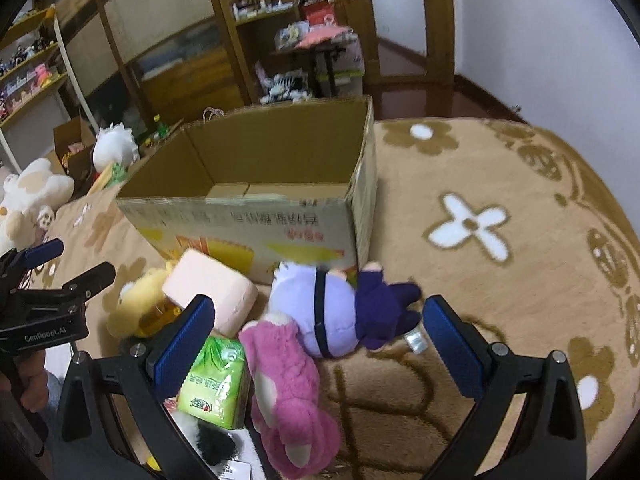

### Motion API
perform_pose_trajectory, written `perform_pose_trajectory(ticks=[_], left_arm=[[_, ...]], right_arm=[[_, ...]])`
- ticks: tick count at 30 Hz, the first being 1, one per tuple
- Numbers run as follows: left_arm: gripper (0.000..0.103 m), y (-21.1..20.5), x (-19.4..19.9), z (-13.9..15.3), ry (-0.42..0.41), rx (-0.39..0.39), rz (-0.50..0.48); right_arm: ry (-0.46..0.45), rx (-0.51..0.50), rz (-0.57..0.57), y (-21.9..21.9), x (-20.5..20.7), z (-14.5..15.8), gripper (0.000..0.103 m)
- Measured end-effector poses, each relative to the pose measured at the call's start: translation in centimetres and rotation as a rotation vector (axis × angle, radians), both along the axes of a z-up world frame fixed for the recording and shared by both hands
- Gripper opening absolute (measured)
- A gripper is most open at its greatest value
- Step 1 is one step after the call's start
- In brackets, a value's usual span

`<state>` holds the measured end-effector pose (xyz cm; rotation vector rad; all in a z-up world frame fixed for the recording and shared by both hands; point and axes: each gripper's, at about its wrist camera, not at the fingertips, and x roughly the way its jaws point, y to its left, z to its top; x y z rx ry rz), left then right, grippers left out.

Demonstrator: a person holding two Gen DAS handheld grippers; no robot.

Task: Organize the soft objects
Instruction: 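Reach the left tool to the yellow plush bear while the right tool reaches the pink plush bear, then close the left tool on the yellow bear while the right tool grasps the pink bear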

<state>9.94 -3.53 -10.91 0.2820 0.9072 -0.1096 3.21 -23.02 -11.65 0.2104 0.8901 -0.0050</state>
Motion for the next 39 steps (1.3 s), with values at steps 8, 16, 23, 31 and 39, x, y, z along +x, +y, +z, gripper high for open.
perform_pose_trajectory(ticks=[8,16,23,31,39], left_arm=[[0.103,-0.5,1.4,-3.2,0.084,0.005,-0.016],[0.103,-0.9,2.3,-6.0,0.149,0.027,-0.035],[0.099,-0.2,2.8,-6.5,0.177,-0.038,-0.017],[0.062,-0.1,2.8,-6.6,0.263,-0.17,-0.04],[0.049,0.2,2.1,-5.2,0.235,-0.189,-0.003]], right_arm=[[0.089,0.027,0.053,0.7,1.5,-3.2,0.103],[0.197,0.014,0.103,1.9,2.2,-6.0,0.082],[0.199,0.047,0.093,1.1,2.1,-5.8,0.076],[0.186,0.057,0.118,0.6,1.0,-4.2,0.05],[0.125,0.031,0.131,1.2,-0.6,-1.7,0.039]])
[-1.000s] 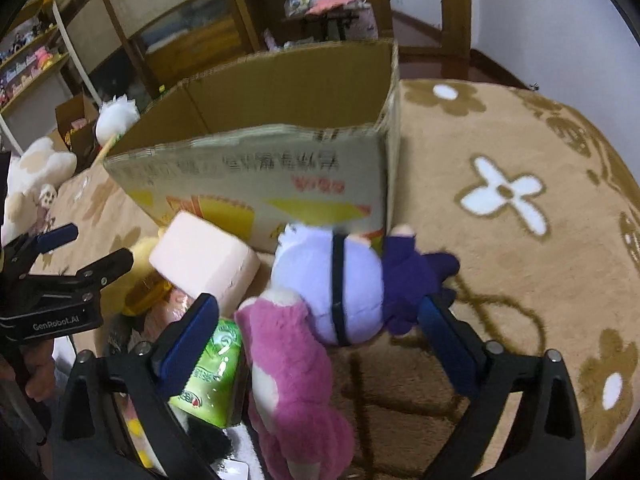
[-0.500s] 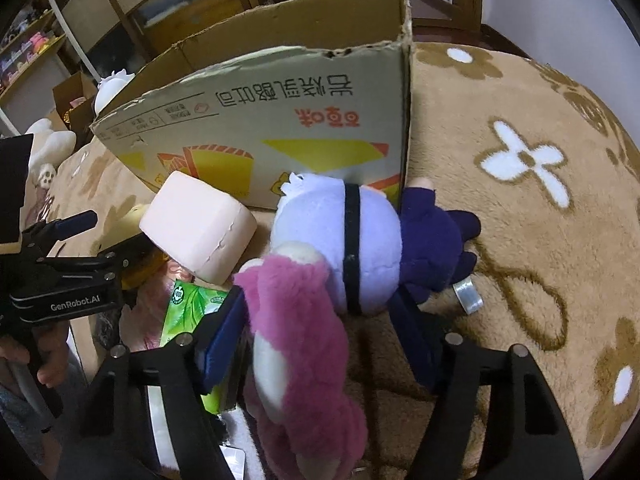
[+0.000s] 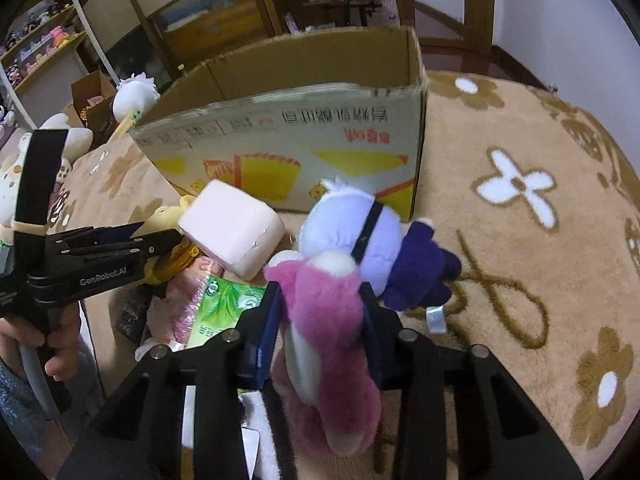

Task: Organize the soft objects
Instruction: 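Close the left tool on the yellow bear while the right tool grasps the pink bear, then carry both bears over the box and open both tools to drop them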

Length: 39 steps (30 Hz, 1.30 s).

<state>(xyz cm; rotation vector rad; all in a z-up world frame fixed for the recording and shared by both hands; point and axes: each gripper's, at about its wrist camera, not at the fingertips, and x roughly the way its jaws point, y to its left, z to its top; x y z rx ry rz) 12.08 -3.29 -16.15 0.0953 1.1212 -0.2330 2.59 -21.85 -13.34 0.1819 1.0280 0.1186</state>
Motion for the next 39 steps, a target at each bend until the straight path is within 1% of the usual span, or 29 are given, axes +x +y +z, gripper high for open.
perform_pose_trajectory(ticks=[4,12,16,23,26,31,34,36,39], left_arm=[[0.048,0.3,-0.7,1.7,-0.053,-0.009,0.024],[0.049,1.5,-3.4,7.9,-0.265,-0.05,0.045],[0.049,2.4,-4.1,10.3,-0.352,-0.056,0.064],[0.049,2.9,-4.7,14.3,-0.487,-0.071,0.079],[0.049,2.6,-4.5,15.7,-0.543,-0.044,0.089],[0.049,1.8,-3.1,17.6,-0.599,-0.038,0.082],[0.049,0.9,-2.3,18.2,-0.627,-0.03,0.069],[0.05,0.5,-1.8,18.1,-0.633,-0.027,0.061],[0.05,-0.3,-1.0,17.4,-0.621,-0.019,0.039]], right_arm=[[-0.044,0.013,-0.029,-0.6,-0.7,1.5,0.036],[-0.188,0.027,-0.086,-1.9,-1.8,5.7,0.027],[-0.242,0.034,-0.102,-2.1,-2.0,7.5,0.022],[-0.358,0.053,-0.12,-2.3,-2.4,11.5,0.022],[-0.419,0.039,-0.112,-2.3,-2.1,13.7,0.022],[-0.486,0.016,-0.101,-2.5,-0.5,16.3,0.022],[-0.511,0.016,-0.1,-2.6,0.4,17.1,0.022],[-0.523,0.011,-0.096,-2.4,1.2,17.4,0.022],[-0.532,0.009,-0.087,-2.2,2.5,17.4,0.022]])
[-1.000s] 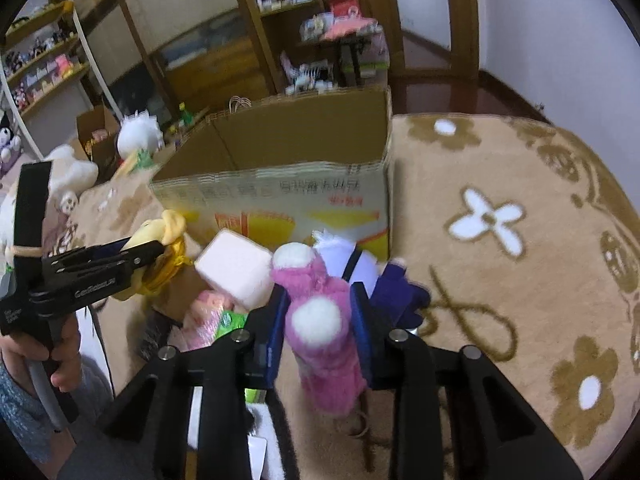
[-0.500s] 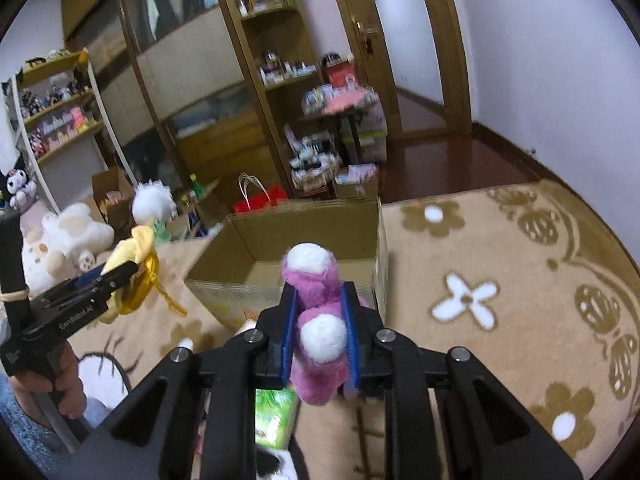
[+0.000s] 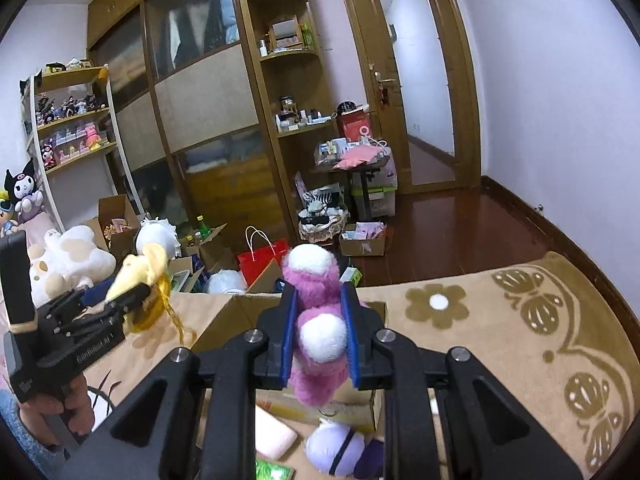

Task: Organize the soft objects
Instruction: 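Carry both bears over the box and open both tools to drop them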

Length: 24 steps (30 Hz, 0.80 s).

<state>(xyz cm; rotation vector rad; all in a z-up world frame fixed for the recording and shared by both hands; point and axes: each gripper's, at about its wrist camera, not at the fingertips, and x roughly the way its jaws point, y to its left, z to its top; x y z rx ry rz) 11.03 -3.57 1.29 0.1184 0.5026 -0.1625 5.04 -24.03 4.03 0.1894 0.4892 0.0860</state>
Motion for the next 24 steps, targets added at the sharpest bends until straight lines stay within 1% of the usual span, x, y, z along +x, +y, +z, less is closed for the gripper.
perform_pose_trajectory(ticks=[4,10,13,16,18,20,22,24], left_arm=[[0.05,-0.7,1.1,-1.4,0.034,-0.003,-0.027],[0.051,-1.8,2.4,-4.1,0.104,-0.012,-0.059],[0.052,-2.3,3.1,-5.4,0.138,-0.001,-0.074],[0.054,-2.6,3.7,-6.6,0.189,-0.003,-0.103],[0.054,-2.9,4.0,-7.4,0.223,0.004,-0.128],[0.054,-3.3,4.1,-8.0,0.23,0.02,-0.125],[0.055,-3.4,4.3,-8.3,0.245,0.016,-0.128],[0.057,-3.2,4.6,-8.6,0.256,0.008,-0.12]], right_arm=[[0.011,-0.006,0.011,0.6,1.5,-1.1,0.022],[0.066,0.002,0.027,1.0,3.5,-3.9,0.022],[0.092,0.004,0.036,1.1,4.2,-5.1,0.022],[0.111,0.011,0.042,1.1,4.7,-6.3,0.022],[0.118,0.015,0.04,1.1,4.9,-6.8,0.022],[0.121,0.026,0.035,0.8,5.0,-7.1,0.022],[0.12,0.049,0.028,0.5,5.1,-7.3,0.024],[0.124,0.071,0.017,0.1,5.1,-7.6,0.025]])
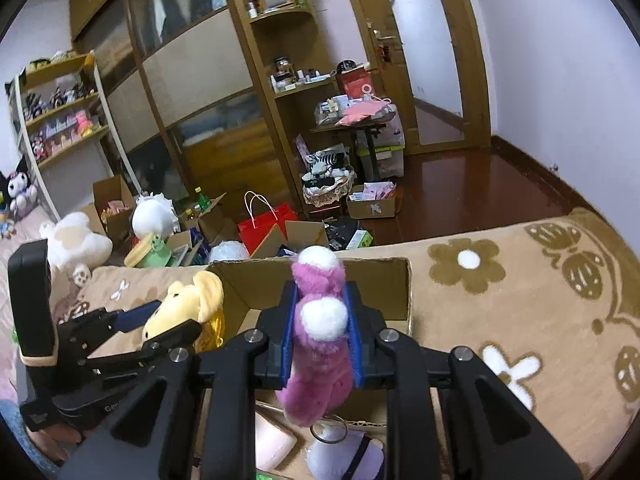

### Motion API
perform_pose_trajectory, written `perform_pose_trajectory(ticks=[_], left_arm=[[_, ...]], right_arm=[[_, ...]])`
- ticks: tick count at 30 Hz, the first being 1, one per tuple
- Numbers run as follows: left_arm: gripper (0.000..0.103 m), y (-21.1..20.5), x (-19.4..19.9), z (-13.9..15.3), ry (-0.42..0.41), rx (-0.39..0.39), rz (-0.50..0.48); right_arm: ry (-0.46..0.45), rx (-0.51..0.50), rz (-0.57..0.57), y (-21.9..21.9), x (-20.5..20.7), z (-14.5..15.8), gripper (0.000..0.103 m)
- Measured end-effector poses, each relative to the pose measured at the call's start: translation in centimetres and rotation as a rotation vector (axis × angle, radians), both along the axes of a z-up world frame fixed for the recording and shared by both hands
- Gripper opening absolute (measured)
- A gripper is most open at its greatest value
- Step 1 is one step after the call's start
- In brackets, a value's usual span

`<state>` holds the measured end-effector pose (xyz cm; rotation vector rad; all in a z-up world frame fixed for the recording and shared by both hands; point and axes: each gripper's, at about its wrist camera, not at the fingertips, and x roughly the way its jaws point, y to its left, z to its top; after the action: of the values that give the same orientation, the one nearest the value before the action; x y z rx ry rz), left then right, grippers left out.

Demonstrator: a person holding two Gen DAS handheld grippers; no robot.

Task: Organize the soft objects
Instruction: 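Carry both bears over the box and open both tools to drop them, then reach the left tool to the black Face tissue pack while the right tool reaches the green tissue pack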

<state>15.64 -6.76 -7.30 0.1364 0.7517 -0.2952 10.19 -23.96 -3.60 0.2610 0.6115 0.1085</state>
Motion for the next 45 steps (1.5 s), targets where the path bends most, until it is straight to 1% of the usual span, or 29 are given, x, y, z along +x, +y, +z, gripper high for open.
perform_pose_trajectory(ticks=[4,7,9,11,12,15,18,20,22,23,27,28,30,35,45], left_arm=[[0.06,0.7,0.5,-0.1,0.012,-0.021,0.016],[0.068,1.0,0.7,-0.1,0.005,-0.023,0.026],[0.071,1.1,0.8,-0.1,0.001,-0.025,0.03],[0.079,1.2,0.8,-0.2,-0.004,-0.022,0.039],[0.081,1.3,0.8,-0.2,-0.007,-0.021,0.042],[0.088,1.4,0.9,0.0,-0.013,-0.026,0.047],[0.092,1.6,0.9,0.2,-0.02,-0.03,0.058],[0.095,1.8,0.8,0.4,-0.018,-0.026,0.071],[0.095,2.0,0.6,0.7,-0.016,-0.029,0.084],[0.096,2.2,0.5,0.9,-0.014,-0.032,0.086],[0.098,2.6,-0.5,1.8,-0.014,-0.018,0.08],[0.1,2.7,-0.8,2.0,-0.013,-0.011,0.077],[0.101,2.9,-1.5,2.3,-0.01,0.0,0.075],[0.101,3.9,-3.5,2.9,0.012,0.036,0.101],[0.101,5.5,-6.1,2.6,0.131,0.066,0.126]], right_arm=[[0.006,-0.007,-0.006,0.0,0.0,-0.3,0.026],[0.017,-0.006,0.004,0.2,0.1,-0.6,0.037],[0.027,-0.011,0.013,0.5,0.1,-0.9,0.038],[0.038,-0.022,0.021,0.8,0.2,-1.2,0.038],[0.042,-0.025,0.024,0.9,0.2,-1.2,0.04],[0.048,-0.023,0.028,1.1,0.2,-1.3,0.052],[0.053,-0.019,0.032,1.2,0.1,-1.2,0.058],[0.06,-0.018,0.027,1.2,0.0,-1.1,0.065],[0.063,-0.018,0.02,1.2,-0.4,-1.0,0.073],[0.064,-0.02,0.018,1.3,-0.5,-0.8,0.075],[0.064,-0.024,0.017,1.4,-1.2,-0.3,0.094],[0.061,-0.024,0.011,1.4,-1.6,-0.3,0.098],[0.061,-0.023,0.004,1.4,-2.2,-0.1,0.103],[0.082,-0.033,-0.008,1.7,-3.6,0.1,0.103],[0.143,-0.077,0.007,3.8,-7.2,0.0,0.103]])
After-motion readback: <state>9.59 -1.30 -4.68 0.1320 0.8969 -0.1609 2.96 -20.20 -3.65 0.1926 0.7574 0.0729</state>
